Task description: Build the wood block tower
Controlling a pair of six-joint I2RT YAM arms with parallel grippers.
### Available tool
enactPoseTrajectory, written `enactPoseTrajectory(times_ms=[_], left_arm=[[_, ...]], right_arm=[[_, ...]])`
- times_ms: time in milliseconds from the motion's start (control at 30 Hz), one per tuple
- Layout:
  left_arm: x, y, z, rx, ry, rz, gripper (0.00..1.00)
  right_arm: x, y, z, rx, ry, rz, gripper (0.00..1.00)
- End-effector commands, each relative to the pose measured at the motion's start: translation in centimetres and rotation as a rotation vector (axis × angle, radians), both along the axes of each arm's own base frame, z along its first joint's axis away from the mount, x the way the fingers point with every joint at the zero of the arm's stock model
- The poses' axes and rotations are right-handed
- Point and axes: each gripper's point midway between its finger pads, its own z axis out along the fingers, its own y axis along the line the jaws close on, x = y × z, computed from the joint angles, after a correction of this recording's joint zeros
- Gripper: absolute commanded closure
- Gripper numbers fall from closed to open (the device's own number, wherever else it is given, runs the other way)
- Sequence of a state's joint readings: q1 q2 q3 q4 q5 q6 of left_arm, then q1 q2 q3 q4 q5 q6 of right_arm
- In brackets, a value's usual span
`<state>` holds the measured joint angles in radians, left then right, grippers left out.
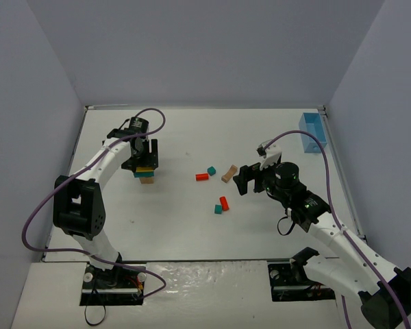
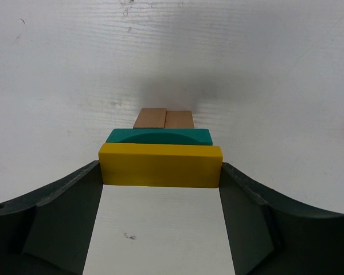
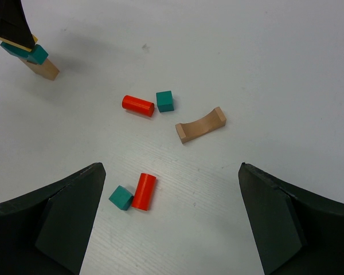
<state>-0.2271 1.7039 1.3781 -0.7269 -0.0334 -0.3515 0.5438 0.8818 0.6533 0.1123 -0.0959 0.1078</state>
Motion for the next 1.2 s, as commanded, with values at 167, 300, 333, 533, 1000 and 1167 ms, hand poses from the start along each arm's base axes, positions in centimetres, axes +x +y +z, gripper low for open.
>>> enactPoseTrajectory(times_ms=[167, 300, 333, 533, 1000, 1167], left_arm=[[0.83, 0.5, 0.81, 0.0, -0.045, 0.008, 0.63], [0.77, 0.48, 0.75, -0.004, -0.044, 0.009, 0.63], [0.77, 0.49, 0.71, -0.004, -0.043, 0.009, 0.63], [0.81, 0.43, 0.73, -0.006, -0.043, 0.005, 0.63], [1.01, 0.28, 1.05, -0.014, -0.053, 0.005, 0.63], [0.94, 0.27, 0.8, -0.014, -0.047, 0.006, 0.63]], right_arm=[[0.87, 0.53, 1.76, 0.035, -0.059, 0.005, 0.0], [0.85, 0.49, 1.83, 0.036, -0.061, 0.003, 0.0], [0.85, 0.48, 1.84, 0.036, -0.061, 0.003, 0.0], [0.83, 0.48, 1.9, 0.037, -0.063, 0.004, 0.0], [0.82, 0.5, 1.76, 0.036, -0.059, 0.005, 0.0], [0.8, 0.49, 1.88, 0.038, -0.063, 0.005, 0.0]])
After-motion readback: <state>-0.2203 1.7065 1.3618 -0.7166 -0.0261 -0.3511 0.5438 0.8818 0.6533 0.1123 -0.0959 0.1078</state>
